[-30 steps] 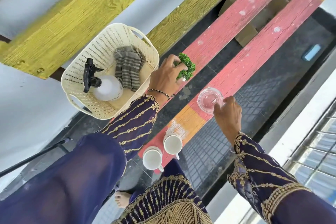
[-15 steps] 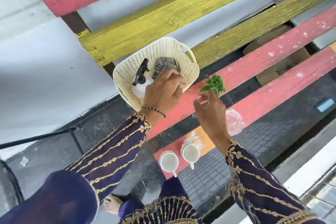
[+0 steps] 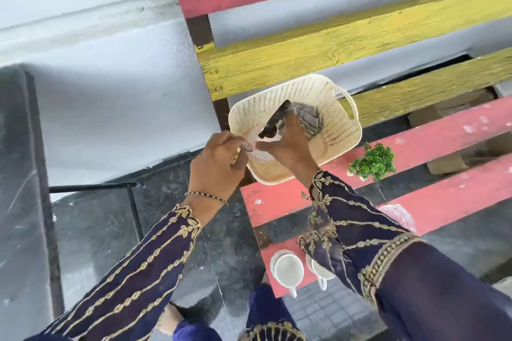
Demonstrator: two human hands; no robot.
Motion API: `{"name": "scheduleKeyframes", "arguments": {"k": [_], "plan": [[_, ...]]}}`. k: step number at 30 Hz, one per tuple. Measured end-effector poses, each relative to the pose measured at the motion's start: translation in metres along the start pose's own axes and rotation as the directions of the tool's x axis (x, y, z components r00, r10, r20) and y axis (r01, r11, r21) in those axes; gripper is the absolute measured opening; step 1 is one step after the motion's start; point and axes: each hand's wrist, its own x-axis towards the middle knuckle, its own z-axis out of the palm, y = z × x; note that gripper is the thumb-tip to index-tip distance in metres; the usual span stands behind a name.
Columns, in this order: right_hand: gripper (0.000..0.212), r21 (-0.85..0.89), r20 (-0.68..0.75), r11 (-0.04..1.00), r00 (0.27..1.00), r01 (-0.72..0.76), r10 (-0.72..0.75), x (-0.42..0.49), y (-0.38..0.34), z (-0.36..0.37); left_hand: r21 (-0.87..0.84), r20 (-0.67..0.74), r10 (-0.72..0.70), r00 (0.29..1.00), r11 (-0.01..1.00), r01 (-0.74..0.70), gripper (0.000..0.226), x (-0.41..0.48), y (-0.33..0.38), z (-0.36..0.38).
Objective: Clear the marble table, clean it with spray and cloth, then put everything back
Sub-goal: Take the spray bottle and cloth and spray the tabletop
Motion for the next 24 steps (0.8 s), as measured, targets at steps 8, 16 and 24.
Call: {"name": "scheduleKeyframes", "arguments": {"k": [8, 16, 24], "plan": [[0.042, 0.038, -0.212, 0.991, 0.97, 0.128, -0.117, 0.007, 0.006, -0.015, -0.176, -0.018, -0.017, 1.0, 0.984, 0.014, 0.022, 0.009, -0.001, 0.026], [0.049, -0.034, -0.347, 0.987, 0.924, 0.159, -0.161, -0.002, 0.017, -0.095, -0.028, 0.321, -0.273, 0.907, 0.954, 0.297, 0.033, 0.055, 0.029, 0.094], [0.05, -0.065, -0.322, 0.994, 0.941, 0.088, -0.104, 0.005, 0.057, -0.126, 0.152, 0.435, -0.55, 0.713, 0.826, 0.543, 0.06, 0.093, 0.037, 0.17]]}}
